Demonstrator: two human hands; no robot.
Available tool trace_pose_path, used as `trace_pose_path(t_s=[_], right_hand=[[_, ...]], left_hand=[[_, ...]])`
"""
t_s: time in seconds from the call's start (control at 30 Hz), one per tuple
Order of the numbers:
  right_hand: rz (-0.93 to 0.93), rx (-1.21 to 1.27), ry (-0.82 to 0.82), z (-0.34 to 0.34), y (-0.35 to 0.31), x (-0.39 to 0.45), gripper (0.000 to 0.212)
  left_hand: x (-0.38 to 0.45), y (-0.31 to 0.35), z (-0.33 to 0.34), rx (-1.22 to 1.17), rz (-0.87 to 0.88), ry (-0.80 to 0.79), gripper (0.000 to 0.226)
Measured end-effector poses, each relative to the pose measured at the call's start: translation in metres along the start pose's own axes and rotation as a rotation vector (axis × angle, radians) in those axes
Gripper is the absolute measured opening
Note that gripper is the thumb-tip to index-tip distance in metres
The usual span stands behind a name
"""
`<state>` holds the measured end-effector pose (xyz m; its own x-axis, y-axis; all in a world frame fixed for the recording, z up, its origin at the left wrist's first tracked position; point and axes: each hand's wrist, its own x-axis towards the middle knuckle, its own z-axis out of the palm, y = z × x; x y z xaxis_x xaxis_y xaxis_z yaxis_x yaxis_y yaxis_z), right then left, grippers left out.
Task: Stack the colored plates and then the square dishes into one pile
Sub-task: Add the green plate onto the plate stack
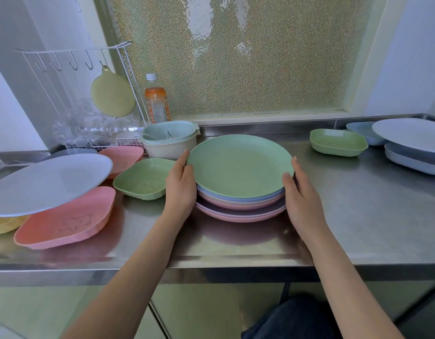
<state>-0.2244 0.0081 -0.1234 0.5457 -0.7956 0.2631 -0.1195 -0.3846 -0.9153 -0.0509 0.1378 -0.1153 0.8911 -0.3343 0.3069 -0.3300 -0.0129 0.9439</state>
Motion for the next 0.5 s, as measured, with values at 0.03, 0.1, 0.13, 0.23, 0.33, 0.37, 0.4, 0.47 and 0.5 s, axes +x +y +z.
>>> trace_pose_path(t_s=[0.03,0.1,0.13,0.23,0.33,0.37,0.4,0.47,0.5], right_hand=[[-0.002,0.001,-0.002,0.0,0.0,0.0,0.05],[-0.003,0.003,-0.004,0.001,0.001,0.001,0.052],[-0.001,0.005,-0.004,0.001,0.001,0.001,0.052],[0.002,0.0,-0.01,0.002,0.003,0.002,0.053],[-0.005,-0.018,-0.013,0.002,0.003,0.002,0.053],[-0.006,-0.023,-0.012,0.002,0.003,0.002,0.053],[-0.006,-0.026,-0.011,0.002,0.003,0.002,0.053],[-0.004,-0.03,-0.01,0.002,0.003,0.001,0.053],[-0.005,-0.033,-0.01,0.002,0.003,0.001,0.053]], left_hand=[[0.0,0.001,-0.003,0.013,0.013,0.016,0.046],[-0.001,0.005,-0.013,0.072,0.074,0.086,0.043],[-0.001,0.008,-0.021,0.113,0.115,0.128,0.041],[0.008,0.016,-0.056,0.305,0.194,0.246,0.039],[0.03,0.011,-0.1,0.597,0.159,0.312,0.043],[0.037,0.007,-0.114,0.709,0.126,0.317,0.045],[0.044,0.002,-0.128,0.827,0.072,0.317,0.046],[0.053,-0.008,-0.148,1.034,-0.079,0.283,0.044],[0.056,-0.011,-0.156,1.088,-0.156,0.251,0.041]])
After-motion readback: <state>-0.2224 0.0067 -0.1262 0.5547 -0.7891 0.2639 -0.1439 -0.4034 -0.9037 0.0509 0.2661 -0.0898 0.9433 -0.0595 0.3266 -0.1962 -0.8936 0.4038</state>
